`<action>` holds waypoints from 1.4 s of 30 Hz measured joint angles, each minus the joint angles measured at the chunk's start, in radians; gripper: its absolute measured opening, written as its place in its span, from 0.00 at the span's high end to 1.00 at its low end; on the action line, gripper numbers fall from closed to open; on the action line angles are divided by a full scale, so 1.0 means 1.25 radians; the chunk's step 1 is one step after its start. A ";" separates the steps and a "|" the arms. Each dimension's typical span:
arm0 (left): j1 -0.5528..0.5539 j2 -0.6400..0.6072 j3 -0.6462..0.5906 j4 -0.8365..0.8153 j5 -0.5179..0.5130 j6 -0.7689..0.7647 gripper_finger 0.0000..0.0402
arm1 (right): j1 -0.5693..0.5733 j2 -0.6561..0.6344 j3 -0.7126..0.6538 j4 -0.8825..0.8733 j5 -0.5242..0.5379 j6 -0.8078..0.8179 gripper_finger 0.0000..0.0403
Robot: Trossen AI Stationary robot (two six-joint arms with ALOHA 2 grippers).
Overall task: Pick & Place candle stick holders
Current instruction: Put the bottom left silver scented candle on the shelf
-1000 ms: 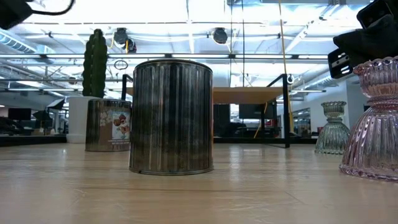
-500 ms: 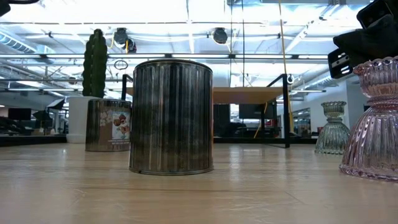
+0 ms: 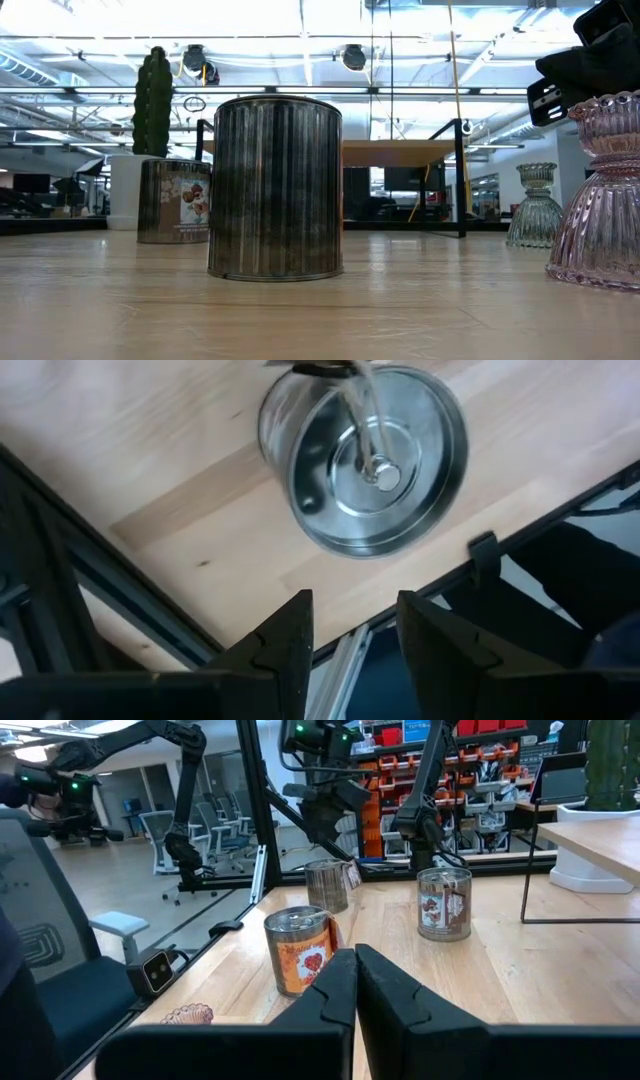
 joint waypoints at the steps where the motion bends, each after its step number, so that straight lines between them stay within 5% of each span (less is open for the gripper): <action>1: -0.004 0.000 0.000 0.000 0.000 0.000 0.64 | 0.000 0.000 0.000 0.000 0.000 0.000 1.00; 17: -0.013 0.000 0.000 0.002 -0.067 0.073 0.64 | 0.000 0.000 0.000 0.000 0.000 0.000 1.00; 25: -0.016 0.000 0.000 0.041 0.028 0.055 0.64 | 0.000 0.000 0.000 0.000 0.000 0.000 1.00; 42: -0.134 0.132 0.000 0.139 0.014 0.060 0.64 | 0.000 0.000 0.000 0.000 0.000 -0.028 1.00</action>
